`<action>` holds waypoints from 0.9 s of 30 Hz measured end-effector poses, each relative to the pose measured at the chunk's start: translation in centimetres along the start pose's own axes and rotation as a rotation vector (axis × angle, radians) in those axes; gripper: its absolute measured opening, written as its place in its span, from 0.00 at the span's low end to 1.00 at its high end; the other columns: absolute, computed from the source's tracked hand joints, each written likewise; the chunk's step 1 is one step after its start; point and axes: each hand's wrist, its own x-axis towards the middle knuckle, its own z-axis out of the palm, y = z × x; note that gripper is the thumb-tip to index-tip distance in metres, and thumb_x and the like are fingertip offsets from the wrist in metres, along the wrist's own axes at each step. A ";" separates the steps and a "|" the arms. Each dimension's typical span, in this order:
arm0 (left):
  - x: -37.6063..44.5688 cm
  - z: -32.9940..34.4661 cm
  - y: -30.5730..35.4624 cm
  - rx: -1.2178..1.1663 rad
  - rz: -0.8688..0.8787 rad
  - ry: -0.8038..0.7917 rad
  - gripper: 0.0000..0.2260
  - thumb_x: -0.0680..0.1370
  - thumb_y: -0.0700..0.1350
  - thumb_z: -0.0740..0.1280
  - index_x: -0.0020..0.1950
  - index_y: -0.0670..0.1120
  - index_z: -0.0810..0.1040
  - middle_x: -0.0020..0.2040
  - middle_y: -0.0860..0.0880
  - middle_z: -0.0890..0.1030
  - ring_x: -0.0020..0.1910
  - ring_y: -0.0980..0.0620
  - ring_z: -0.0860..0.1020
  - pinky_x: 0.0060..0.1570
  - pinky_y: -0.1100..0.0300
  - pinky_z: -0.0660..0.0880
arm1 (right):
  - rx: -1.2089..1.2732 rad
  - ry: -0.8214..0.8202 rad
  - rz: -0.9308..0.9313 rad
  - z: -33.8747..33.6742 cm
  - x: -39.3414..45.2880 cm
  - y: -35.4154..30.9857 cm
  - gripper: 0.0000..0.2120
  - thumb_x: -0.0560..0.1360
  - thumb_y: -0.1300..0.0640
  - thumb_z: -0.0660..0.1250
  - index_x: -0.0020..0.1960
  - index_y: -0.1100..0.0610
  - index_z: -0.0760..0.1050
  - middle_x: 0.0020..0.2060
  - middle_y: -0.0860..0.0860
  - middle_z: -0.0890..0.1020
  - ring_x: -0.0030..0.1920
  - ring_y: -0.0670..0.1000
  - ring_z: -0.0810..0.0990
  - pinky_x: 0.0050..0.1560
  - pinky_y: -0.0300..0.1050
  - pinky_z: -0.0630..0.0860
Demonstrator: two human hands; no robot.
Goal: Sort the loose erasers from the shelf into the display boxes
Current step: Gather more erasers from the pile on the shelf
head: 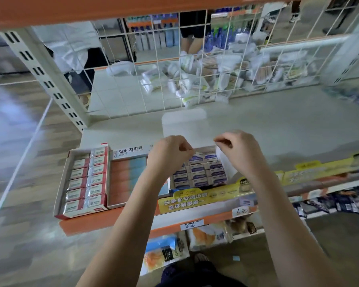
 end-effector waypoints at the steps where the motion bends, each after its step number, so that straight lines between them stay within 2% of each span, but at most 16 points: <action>1: 0.1 0.4 0.4 0.073 0.003 0.009 0.04 0.75 0.48 0.67 0.46 0.51 0.80 0.43 0.56 0.80 0.42 0.55 0.77 0.38 0.61 0.72 | 0.004 0.007 0.001 0.0 0.0 0.4 0.08 0.75 0.60 0.66 0.53 0.58 0.81 0.48 0.52 0.83 0.47 0.50 0.79 0.46 0.34 0.68; 5: 0.2 0.9 0.9 0.199 -0.007 -0.012 0.04 0.75 0.49 0.66 0.46 0.52 0.79 0.43 0.55 0.80 0.42 0.54 0.75 0.37 0.61 0.69 | 0.039 0.019 0.002 0.5 -0.2 1.3 0.08 0.75 0.60 0.67 0.52 0.59 0.81 0.47 0.52 0.82 0.46 0.50 0.79 0.47 0.37 0.72; 8: 0.2 0.7 0.9 0.226 -0.030 -0.052 0.04 0.75 0.49 0.66 0.47 0.52 0.79 0.46 0.55 0.82 0.44 0.54 0.76 0.37 0.61 0.69 | 0.057 0.019 -0.011 0.6 -0.2 1.5 0.08 0.75 0.60 0.67 0.52 0.59 0.81 0.47 0.52 0.82 0.46 0.49 0.79 0.47 0.36 0.71; 13: 0.2 1.0 1.0 0.359 -0.043 -0.061 0.05 0.77 0.48 0.64 0.49 0.52 0.79 0.46 0.53 0.82 0.45 0.52 0.77 0.38 0.59 0.68 | 0.065 0.002 -0.022 0.8 0.0 1.7 0.08 0.75 0.59 0.67 0.53 0.59 0.81 0.47 0.52 0.82 0.47 0.50 0.78 0.49 0.40 0.74; 21: 0.5 0.9 1.1 0.437 -0.054 -0.113 0.09 0.78 0.48 0.62 0.49 0.53 0.82 0.45 0.53 0.82 0.42 0.51 0.77 0.34 0.60 0.68 | 0.019 -0.002 -0.053 1.0 0.3 1.8 0.08 0.76 0.60 0.66 0.53 0.59 0.80 0.47 0.52 0.82 0.48 0.48 0.77 0.47 0.34 0.68; 24: 0.2 -0.2 1.0 0.359 -0.041 -0.124 0.08 0.77 0.48 0.63 0.53 0.53 0.81 0.49 0.55 0.82 0.48 0.52 0.78 0.39 0.59 0.70 | 0.015 -0.015 -0.074 0.6 0.3 1.6 0.08 0.76 0.59 0.65 0.54 0.58 0.80 0.48 0.51 0.81 0.47 0.46 0.75 0.47 0.34 0.67; 27: 0.5 -1.3 1.2 0.340 0.021 -0.114 0.09 0.77 0.47 0.64 0.54 0.52 0.80 0.52 0.55 0.82 0.51 0.53 0.78 0.50 0.56 0.76 | 0.009 -0.053 -0.097 -0.2 0.7 0.9 0.09 0.77 0.58 0.64 0.55 0.57 0.79 0.49 0.49 0.80 0.48 0.44 0.74 0.49 0.35 0.69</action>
